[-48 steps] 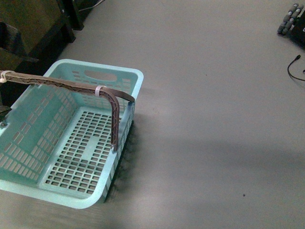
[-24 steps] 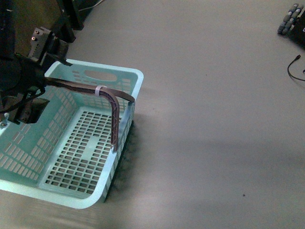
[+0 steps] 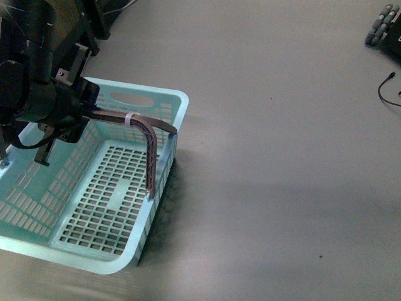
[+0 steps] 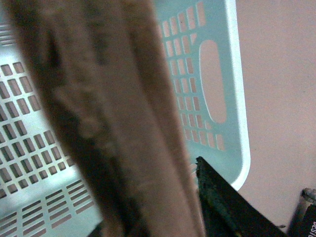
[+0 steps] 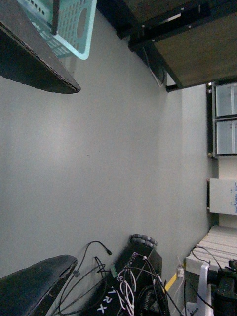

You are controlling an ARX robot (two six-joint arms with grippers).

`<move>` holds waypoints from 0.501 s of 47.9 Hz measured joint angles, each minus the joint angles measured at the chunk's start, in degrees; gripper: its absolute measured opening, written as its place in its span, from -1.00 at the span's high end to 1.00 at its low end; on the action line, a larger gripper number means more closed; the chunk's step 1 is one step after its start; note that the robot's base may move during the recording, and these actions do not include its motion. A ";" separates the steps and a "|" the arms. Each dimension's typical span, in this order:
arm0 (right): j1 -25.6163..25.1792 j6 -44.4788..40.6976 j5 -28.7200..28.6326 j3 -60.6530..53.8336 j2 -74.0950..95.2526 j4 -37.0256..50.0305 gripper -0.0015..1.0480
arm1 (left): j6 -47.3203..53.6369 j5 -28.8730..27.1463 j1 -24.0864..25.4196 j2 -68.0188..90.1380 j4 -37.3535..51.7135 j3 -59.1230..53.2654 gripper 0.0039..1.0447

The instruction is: Pick lemon and mango into basket

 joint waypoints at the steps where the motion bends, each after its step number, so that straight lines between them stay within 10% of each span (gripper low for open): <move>1: 0.00 0.00 0.00 0.00 0.00 0.00 -0.83 | -0.76 -0.20 0.00 -0.48 0.00 -0.48 0.67; 24: 0.00 0.00 0.00 0.00 0.00 0.00 -0.83 | -7.58 -1.77 -0.94 -37.81 -13.42 -13.53 0.90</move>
